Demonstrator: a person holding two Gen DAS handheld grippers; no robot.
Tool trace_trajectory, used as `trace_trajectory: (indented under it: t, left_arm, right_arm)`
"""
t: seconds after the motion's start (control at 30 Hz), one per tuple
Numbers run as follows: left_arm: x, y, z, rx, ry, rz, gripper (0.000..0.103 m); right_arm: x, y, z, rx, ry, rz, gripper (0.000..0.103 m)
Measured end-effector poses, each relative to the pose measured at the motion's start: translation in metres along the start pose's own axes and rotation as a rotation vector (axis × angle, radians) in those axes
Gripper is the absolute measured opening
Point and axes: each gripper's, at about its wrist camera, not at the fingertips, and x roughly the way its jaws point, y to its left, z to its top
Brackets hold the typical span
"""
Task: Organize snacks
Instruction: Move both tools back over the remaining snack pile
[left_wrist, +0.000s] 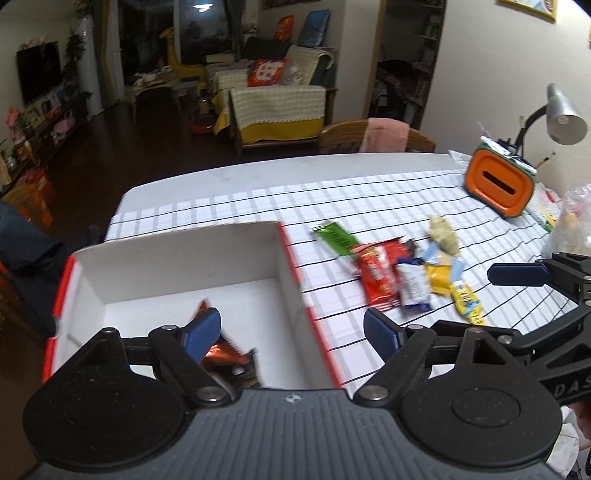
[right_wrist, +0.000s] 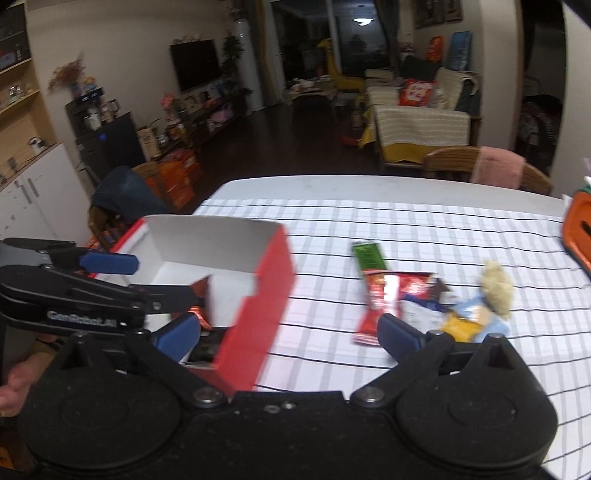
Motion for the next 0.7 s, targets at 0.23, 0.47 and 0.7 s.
trace_trajectory:
  t: [0.23, 0.47, 0.7]
  left_arm:
    - [0.03, -0.052, 0.01, -0.006, 0.024, -0.046, 0.086]
    - [0.064, -0.097, 0.012, 0.031, 0.067, -0.031, 0.086]
    - [0.103, -0.129, 0.012, 0.045, 0.121, -0.001, 0.086]
  right_arm:
    - [-0.006, -0.054, -0.019, 0.014, -0.052, -0.148, 0.103]
    - [0.003, -0.103, -0.037, 0.025, -0.035, -0.23, 0.103]
    - [0.022, -0.132, -0.058, -0.108, 0.027, -0.315, 0.103]
